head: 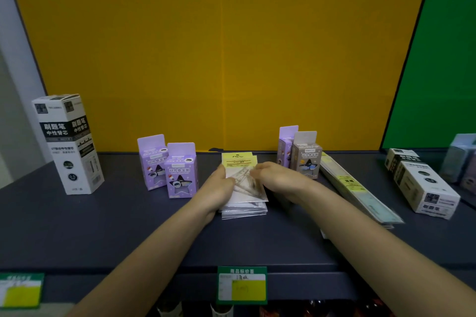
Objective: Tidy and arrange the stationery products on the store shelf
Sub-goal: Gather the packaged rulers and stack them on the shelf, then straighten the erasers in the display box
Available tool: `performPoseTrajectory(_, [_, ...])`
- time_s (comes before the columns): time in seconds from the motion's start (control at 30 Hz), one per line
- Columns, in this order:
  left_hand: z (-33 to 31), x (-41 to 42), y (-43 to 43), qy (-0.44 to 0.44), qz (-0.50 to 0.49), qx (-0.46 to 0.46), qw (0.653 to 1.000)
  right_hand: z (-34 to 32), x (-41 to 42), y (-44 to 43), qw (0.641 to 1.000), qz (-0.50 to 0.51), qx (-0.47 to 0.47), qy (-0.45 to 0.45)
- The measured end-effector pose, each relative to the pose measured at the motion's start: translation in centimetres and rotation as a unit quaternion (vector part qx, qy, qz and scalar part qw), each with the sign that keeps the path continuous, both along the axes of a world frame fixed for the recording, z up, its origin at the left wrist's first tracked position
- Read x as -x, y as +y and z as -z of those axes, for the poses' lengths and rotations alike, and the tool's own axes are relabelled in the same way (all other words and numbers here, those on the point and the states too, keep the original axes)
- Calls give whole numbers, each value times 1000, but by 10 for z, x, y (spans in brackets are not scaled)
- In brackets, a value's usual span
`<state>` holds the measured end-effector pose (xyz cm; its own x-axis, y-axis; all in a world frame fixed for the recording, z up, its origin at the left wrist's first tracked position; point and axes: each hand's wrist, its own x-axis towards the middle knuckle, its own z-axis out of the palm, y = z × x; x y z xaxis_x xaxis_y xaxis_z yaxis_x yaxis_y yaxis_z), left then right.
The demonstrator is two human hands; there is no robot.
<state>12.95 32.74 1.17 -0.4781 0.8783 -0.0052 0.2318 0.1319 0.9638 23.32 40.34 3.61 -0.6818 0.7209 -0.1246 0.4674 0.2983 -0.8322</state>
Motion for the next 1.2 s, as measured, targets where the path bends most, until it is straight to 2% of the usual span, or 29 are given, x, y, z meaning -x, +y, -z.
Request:
performPoseTrajectory(0.1, [-3, 0, -3, -52, -3, -40, 998, 1, 2, -4, 996, 5, 69, 58])
performPoseTrajectory(0.2, [-5, -3, -12, -117, 7, -77, 990, 9, 0, -5, 965, 18, 210, 154])
performPoseTrajectory(0.27, [-1, -4, -17, -142, 32, -81, 986, 16, -3, -9, 951, 28, 245, 184])
performPoseTrajectory(0.43, [5, -8, -18, -164, 22, -83, 983, 31, 3, -23, 941, 68, 244, 226])
performPoseTrajectory(0.53, [1, -14, -20, -168, 8, -81, 982, 31, 5, -34, 957, 84, 186, 206])
performPoseTrajectory(0.6, [4, -13, -19, -150, 16, -69, 986, 31, 6, -36, 966, 88, 151, 190])
performPoseTrajectory(0.7, [8, -8, -19, -121, 25, -61, 990, 27, 2, -38, 967, 78, 163, 182])
performPoseTrajectory(0.77, [10, -6, -19, -68, 34, -67, 995, 18, -8, -41, 969, 40, 163, 180])
performPoseTrajectory(0.83, [10, -4, -21, 24, 18, -67, 997, 6, -28, -40, 983, 8, 109, 146])
performPoseTrajectory(0.93, [6, -6, -30, 169, 10, -122, 978, -20, -67, -30, 996, -37, -57, 61])
performPoseTrajectory(1.03, [-8, -24, -43, 247, 47, -177, 952, -27, -97, -5, 972, -73, -221, -42])
performPoseTrajectory(1.2, [-15, -63, -42, 333, 112, -179, 919, -9, -112, 31, 921, -126, -330, -167])
